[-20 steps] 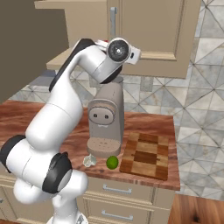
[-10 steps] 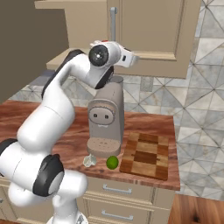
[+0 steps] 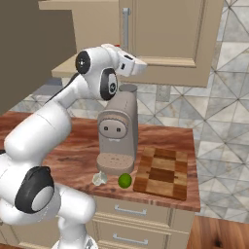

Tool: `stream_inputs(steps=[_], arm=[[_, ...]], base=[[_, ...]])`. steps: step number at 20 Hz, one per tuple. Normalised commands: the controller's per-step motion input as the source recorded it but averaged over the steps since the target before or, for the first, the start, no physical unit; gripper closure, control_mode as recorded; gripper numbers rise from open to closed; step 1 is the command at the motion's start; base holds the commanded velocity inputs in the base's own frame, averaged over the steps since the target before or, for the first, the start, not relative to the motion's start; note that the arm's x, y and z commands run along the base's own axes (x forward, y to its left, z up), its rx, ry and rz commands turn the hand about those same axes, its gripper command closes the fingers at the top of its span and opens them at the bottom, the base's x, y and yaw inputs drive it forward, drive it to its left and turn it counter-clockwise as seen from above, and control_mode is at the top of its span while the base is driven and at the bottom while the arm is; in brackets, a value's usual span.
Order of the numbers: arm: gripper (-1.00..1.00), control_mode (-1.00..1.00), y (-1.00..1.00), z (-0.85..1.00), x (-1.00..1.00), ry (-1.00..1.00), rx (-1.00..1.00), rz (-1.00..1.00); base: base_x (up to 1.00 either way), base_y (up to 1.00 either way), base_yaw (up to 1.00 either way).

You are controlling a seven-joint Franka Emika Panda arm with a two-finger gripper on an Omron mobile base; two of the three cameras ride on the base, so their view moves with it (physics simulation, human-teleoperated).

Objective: Open the cabinet. Place the bowl and condiment on the counter. Then place the lime and garlic on the cutting board.

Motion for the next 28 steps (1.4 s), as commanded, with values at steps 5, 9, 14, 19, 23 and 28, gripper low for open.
stream_inputs(steps=[5, 9, 14, 19, 23, 28], arm=[[1.0, -1.0, -1.0, 0.0, -0.21, 0.0, 0.19, -0.2], [1.0, -1.0, -1.0, 0.02, -0.45, 0.0, 0.28, -0.12], [1.0, -1.0, -1.0, 0.09, -0.62, 0.0, 0.33, -0.07], [1.0, -1.0, -1.0, 0.04, -0.72, 0.0, 0.32, -0.05], [1.0, -1.0, -1.0, 0.0, -0.75, 0.0, 0.27, -0.02], [1.0, -1.0, -1.0, 0.0, -0.7, -0.02, 0.22, 0.0]], base=[[0.0, 0.0, 0.0], [0.0, 0.0, 0.0], [0.0, 0.0, 0.0], [0.0, 0.0, 0.0], [0.0, 0.0, 0.0], [0.0, 0.0, 0.0]])
